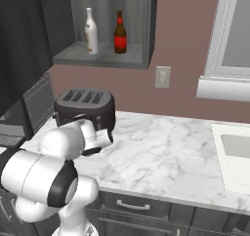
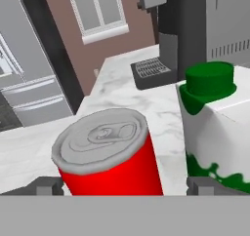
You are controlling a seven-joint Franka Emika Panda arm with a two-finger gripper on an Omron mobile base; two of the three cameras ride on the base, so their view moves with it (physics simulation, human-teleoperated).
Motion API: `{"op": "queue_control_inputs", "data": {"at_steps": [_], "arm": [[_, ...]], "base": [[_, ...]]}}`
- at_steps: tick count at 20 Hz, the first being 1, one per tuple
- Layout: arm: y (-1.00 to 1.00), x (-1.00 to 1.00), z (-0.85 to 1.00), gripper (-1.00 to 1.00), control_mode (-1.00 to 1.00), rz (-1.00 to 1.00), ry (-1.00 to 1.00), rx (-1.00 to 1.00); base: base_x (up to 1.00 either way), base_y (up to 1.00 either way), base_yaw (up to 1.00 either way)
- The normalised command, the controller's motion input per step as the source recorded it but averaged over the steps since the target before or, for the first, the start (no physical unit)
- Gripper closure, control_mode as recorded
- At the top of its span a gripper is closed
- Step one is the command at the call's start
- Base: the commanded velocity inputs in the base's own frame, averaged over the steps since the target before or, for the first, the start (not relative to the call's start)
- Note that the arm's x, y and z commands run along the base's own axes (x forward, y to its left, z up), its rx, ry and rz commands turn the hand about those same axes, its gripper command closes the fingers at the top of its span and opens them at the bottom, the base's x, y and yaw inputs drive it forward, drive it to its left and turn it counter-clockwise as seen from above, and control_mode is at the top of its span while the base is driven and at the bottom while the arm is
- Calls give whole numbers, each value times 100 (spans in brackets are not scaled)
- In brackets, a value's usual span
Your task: Sort all alcoholic drinks to one cabinet, and non-alcoholic drinks to the other.
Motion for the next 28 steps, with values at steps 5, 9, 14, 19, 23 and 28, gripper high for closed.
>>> {"op": "queue_control_inputs", "data": {"at_steps": [5,9,14,19,23,28], "arm": [[6,0,0,100,-100,0,0,0],[0,-2,35,100,-100,0,0,0],[-3,-15,91,100,-100,-1,0,0],[-18,-34,100,100,-100,0,-3,0],[-29,-28,100,100,-100,-3,-1,0],[-34,-22,98,100,-100,-8,-1,0]], "base": [[0,0,0],[0,0,0],[0,0,0],[0,0,0],[0,0,0],[0,0,0]]}}
